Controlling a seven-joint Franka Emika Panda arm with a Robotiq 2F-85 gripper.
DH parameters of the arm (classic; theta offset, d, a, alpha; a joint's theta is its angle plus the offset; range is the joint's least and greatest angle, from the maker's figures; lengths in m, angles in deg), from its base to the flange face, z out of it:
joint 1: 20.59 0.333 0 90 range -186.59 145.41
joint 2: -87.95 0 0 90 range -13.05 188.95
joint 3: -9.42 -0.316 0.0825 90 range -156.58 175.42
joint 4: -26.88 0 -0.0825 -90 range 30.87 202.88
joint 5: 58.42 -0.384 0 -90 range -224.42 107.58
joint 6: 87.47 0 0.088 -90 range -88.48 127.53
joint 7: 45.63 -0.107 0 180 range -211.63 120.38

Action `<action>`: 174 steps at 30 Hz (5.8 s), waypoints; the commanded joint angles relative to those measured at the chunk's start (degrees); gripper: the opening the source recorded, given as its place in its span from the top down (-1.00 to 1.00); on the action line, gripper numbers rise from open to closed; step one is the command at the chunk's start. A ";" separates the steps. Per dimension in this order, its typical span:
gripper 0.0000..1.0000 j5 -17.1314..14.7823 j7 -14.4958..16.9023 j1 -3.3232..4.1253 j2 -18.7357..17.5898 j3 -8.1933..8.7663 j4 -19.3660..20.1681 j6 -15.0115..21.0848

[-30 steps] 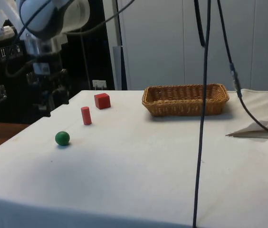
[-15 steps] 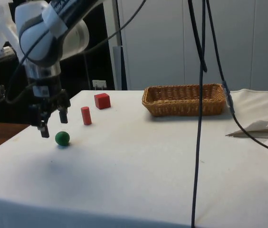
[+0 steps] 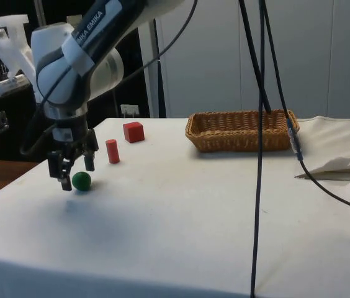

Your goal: Pick up the object to the left of the cylinder and place it into the basket.

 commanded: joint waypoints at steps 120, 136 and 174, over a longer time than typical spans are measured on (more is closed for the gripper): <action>1.00 9.74 5.67 2.69 33.75 8.54 37.99 6.53; 1.00 9.68 11.23 2.12 37.18 12.38 43.49 7.62; 1.00 9.34 26.93 0.57 40.45 24.58 52.60 9.51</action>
